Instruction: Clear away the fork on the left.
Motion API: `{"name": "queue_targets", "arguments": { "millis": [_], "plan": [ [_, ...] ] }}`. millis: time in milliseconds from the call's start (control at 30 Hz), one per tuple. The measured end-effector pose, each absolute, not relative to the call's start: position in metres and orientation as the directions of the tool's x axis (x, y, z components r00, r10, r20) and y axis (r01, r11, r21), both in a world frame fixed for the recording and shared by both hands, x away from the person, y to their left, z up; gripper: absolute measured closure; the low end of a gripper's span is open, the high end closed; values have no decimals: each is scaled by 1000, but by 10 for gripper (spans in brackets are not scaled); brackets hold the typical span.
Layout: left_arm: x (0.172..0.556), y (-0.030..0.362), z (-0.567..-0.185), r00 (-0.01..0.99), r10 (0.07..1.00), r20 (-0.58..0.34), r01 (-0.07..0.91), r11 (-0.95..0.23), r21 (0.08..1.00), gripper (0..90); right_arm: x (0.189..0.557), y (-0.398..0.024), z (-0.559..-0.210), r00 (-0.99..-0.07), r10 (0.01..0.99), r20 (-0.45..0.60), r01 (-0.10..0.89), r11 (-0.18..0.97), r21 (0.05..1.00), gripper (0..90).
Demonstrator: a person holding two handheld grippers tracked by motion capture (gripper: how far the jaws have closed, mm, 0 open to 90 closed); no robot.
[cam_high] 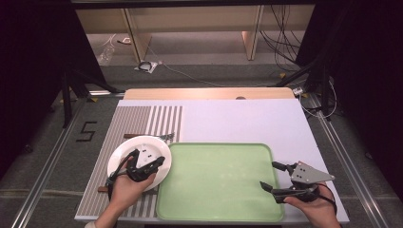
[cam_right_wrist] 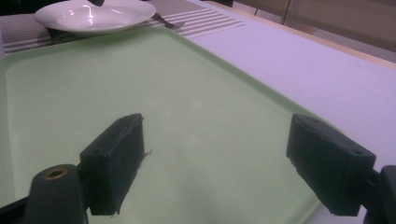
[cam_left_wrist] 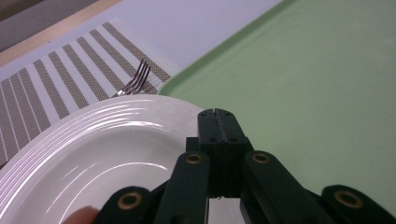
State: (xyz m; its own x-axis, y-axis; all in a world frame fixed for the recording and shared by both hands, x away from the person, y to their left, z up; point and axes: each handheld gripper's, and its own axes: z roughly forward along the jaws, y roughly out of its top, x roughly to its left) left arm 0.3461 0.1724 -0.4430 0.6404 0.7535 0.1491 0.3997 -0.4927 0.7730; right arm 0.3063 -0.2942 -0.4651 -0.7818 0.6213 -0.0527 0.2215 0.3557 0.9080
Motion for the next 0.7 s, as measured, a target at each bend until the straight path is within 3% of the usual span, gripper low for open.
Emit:
{"name": "queue_targets", "arguments": {
  "millis": [367, 467, 700],
  "plan": [
    [402, 158, -441, 694, 691, 203, 405, -608, 683, 899, 307, -295, -465, -779, 625, -51, 231, 361, 903, 202],
    [424, 160, -439, 712, 687, 145, 438, -595, 674, 898, 306, -295, -465, -779, 625, -50, 235, 365, 901, 202],
    [459, 155, -442, 711, 674, 200, 456, -659, 599, 898, 307, -295, -465, -778, 626, -51, 235, 366, 900, 202]
  ]
}}
